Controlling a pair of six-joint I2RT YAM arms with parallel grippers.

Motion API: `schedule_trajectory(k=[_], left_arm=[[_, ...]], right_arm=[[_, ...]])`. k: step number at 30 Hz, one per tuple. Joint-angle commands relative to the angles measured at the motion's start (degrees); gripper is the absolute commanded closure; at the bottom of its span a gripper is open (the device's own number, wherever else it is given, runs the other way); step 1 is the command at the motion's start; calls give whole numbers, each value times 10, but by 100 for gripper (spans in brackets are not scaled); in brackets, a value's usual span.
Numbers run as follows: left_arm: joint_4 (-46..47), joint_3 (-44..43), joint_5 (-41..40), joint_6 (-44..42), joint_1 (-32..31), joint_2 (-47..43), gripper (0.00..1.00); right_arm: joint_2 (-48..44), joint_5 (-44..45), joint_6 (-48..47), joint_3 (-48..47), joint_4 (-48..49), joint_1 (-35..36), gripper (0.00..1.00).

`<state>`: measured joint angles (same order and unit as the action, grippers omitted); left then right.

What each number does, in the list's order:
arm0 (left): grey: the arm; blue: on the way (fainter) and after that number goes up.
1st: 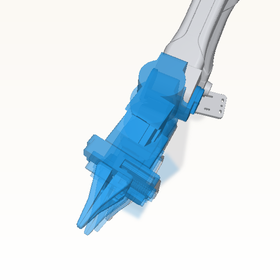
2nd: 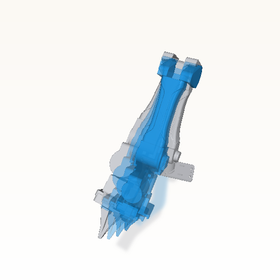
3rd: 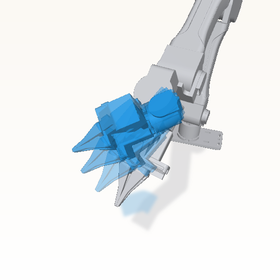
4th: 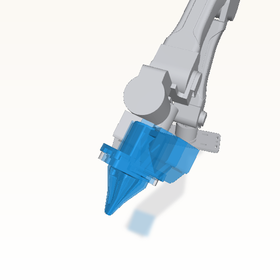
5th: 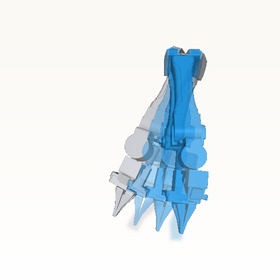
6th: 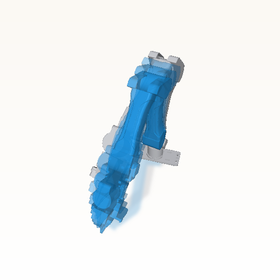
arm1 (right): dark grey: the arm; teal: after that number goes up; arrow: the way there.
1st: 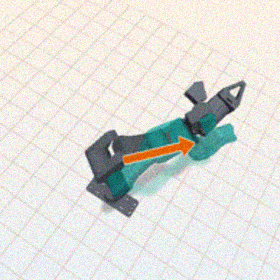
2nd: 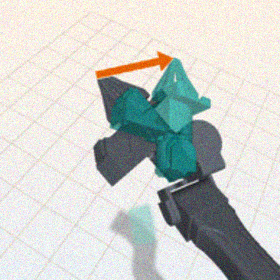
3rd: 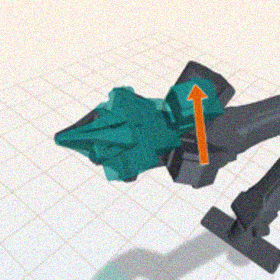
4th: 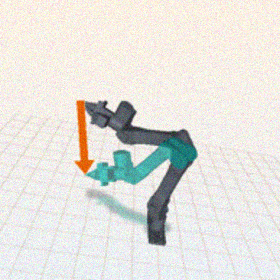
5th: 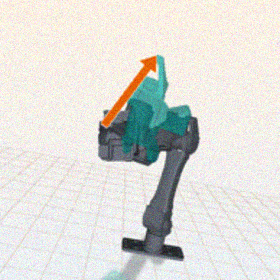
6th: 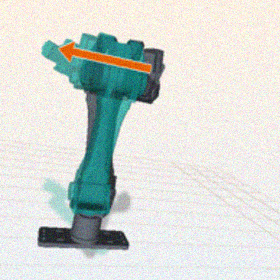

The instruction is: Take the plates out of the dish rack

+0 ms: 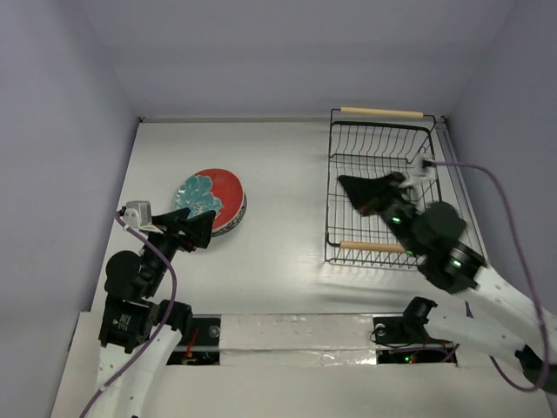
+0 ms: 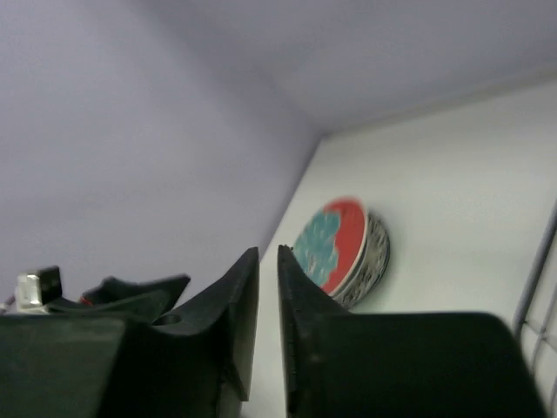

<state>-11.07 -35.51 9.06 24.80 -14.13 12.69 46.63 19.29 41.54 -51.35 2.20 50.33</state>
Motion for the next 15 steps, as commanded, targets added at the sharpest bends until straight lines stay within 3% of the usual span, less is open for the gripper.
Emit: schedule_trajectory(k=[1,2,3,6,15], left_arm=[[25,-43,22,5,2,13,22],[25,-50,26,5,2,16,20],[26,-66,26,5,2,17,20],[25,-105,18,-4,2,22,17],[18,-139,4,-21,2,37,14]], right_arm=[[-135,143,-73,14,-90,3,65],[-199,160,-87,13,-117,3,55],[-229,176,-89,9,-129,3,31],[-320,235,-105,-1,-170,3,7],[-385,241,-97,24,-192,3,4]])
